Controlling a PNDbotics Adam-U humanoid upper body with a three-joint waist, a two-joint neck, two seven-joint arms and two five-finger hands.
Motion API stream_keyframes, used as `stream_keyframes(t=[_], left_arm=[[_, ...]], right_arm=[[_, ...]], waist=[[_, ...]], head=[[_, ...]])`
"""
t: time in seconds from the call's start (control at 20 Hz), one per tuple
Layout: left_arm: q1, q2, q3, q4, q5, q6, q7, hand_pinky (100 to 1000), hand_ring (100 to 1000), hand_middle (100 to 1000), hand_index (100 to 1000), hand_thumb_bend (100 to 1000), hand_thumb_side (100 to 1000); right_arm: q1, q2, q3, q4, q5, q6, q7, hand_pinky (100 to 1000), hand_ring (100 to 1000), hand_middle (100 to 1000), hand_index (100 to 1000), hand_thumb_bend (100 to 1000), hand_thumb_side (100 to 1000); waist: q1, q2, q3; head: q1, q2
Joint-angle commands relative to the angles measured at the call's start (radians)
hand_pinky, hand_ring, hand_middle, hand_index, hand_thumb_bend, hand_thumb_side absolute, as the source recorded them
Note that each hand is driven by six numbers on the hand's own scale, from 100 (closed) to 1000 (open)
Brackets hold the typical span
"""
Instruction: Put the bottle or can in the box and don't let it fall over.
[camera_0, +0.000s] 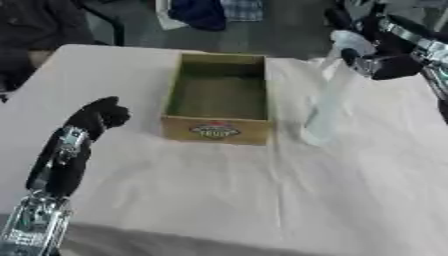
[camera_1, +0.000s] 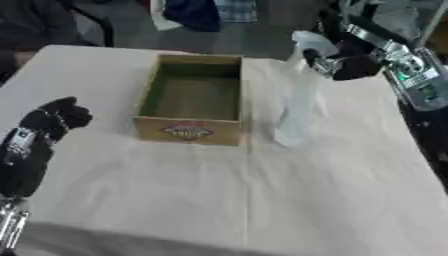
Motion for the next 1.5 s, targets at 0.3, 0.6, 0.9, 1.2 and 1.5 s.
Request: stream_keyframes(t=[0.3, 0.6, 0.9, 1.2, 1.5], left_arm=[[-0.013, 0.006, 0.009, -0.013, 0.001, -0.002, 0.001, 827, 751, 692, 865, 135, 1000], [-0.015, 0.008, 0.009, -0.011, 0.003, -0.002, -0.001, 828, 751, 692, 866, 136, 1000], [-0.028, 0.015, -0.001, -0.004, 0.009, -0.003, -0.009, 827, 750, 691, 865, 138, 1000], [-0.067, 0.023, -0.043, 0.002, 0.026, -0.002, -0.048, 828, 751, 691, 865, 138, 1000], [-0.135, 0.03, -0.095, 0.013, 0.046, -0.001, -0.104, 828, 752, 691, 865, 138, 1000]], right_arm=[[-0.021, -0.051, -0.011, -0.043, -0.045, 0.002, 0.008, 360, 594, 469, 537, 100, 390], [-0.03, -0.081, -0.013, -0.078, -0.082, 0.005, -0.006, 364, 591, 464, 531, 100, 413], [-0.048, -0.12, -0.018, -0.119, -0.138, 0.008, -0.022, 365, 578, 454, 520, 100, 455], [-0.083, -0.152, -0.029, -0.151, -0.184, 0.012, -0.052, 374, 572, 442, 511, 100, 425], [-0.129, -0.166, -0.04, -0.17, -0.212, -0.001, -0.083, 413, 580, 441, 512, 100, 437]], waist=[[-0.001, -0.006, 0.0], [-0.006, -0.008, 0.003], [-0.023, -0.014, 0.023], [-0.047, -0.003, 0.075], [-0.084, 0.032, 0.159]], head=[[0.006, 0.006], [0.007, 0.006], [-0.008, -0.008], [-0.054, -0.052], [-0.167, -0.131]])
